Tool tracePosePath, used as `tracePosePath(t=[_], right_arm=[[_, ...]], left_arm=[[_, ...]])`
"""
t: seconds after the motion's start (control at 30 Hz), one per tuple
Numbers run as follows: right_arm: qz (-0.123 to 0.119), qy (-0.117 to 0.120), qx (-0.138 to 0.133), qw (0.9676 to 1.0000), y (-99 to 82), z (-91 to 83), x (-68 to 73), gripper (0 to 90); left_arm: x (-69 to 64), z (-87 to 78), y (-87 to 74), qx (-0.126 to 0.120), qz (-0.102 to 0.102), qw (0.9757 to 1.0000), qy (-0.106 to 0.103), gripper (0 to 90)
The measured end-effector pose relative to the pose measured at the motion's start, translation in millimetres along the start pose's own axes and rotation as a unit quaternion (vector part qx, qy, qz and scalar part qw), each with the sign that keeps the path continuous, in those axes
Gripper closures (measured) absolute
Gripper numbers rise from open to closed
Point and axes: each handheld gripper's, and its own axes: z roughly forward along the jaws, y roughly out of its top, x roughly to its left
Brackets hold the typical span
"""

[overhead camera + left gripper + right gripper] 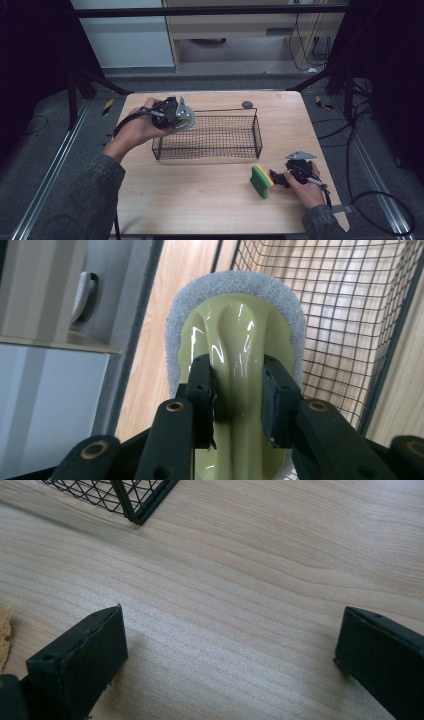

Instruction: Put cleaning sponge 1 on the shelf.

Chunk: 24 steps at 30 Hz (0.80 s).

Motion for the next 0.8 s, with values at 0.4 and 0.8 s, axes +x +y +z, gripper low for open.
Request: tracePosePath(t=[0.4, 0.8], right_arm=[[0.001, 0.000, 0.000, 1.0000, 0.0, 0.0, 0.1, 0.4], [0.000, 0.000, 0.000, 1.0000, 0.0, 0.0, 0.1, 0.4]], left_arm=[[-11.6, 17.3, -4.8, 0.020, 0.018, 0.9994, -0.021, 69.7], [-13.4, 27.4, -10.8, 0.022, 0.013, 0.9993, -0.029, 69.7]])
